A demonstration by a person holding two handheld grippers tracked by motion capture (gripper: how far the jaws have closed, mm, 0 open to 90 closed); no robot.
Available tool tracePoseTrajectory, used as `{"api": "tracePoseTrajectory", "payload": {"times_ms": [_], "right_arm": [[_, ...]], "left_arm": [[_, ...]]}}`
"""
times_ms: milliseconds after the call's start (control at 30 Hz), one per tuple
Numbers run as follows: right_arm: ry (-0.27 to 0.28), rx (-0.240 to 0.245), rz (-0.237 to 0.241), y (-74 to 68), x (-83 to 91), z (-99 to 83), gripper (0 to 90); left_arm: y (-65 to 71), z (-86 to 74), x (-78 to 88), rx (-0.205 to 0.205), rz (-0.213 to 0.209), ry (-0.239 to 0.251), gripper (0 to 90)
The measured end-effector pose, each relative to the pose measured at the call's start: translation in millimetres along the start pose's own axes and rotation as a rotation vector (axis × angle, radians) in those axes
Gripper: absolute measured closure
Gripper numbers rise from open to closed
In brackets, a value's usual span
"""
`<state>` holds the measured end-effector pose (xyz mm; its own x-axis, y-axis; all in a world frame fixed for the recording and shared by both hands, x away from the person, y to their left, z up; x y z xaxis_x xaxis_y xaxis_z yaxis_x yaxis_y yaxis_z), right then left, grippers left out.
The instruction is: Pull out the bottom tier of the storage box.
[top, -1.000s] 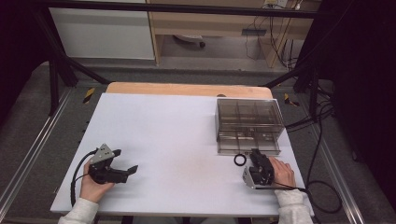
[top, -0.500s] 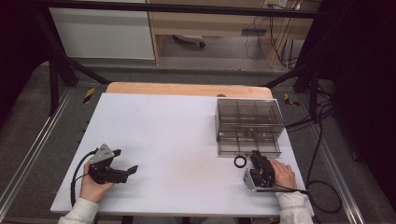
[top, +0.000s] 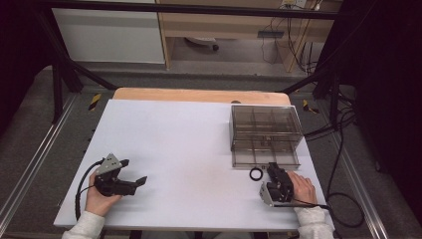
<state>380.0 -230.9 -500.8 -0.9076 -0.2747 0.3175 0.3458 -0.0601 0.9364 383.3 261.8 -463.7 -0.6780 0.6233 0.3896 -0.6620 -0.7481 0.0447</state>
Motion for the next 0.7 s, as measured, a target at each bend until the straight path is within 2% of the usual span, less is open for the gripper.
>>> {"api": "tracePoseTrajectory", "payload": {"times_ms": [433,600,700], "right_arm": [[-0.002,-0.014,0.007,0.2,0.9,0.1,67.0],[-0.001,-0.03,0.009,3.1,1.6,0.0,58.9],[0.003,-0.041,0.013,4.7,2.4,-0.1,58.6]], "left_arm": [[-0.1,-0.3,-0.2,-0.001,0.0,-0.003,3.5],[0.3,-0.2,-0.4,-0.001,-0.001,-0.003,3.5],[0.1,-0.3,-0.3,-0.001,0.0,-0.004,3.5]]}}
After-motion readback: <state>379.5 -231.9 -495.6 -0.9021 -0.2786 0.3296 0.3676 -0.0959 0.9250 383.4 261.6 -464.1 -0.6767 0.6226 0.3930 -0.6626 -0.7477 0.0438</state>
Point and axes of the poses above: each handheld gripper's, and its own axes: x roughly backward along the jaws, z roughly out of its top, y roughly to its right, the point moved 4 cm from there along -x, roughly forward along the jaws, and after that the axes turned 10 degrees about y, right-handed, at the moved point
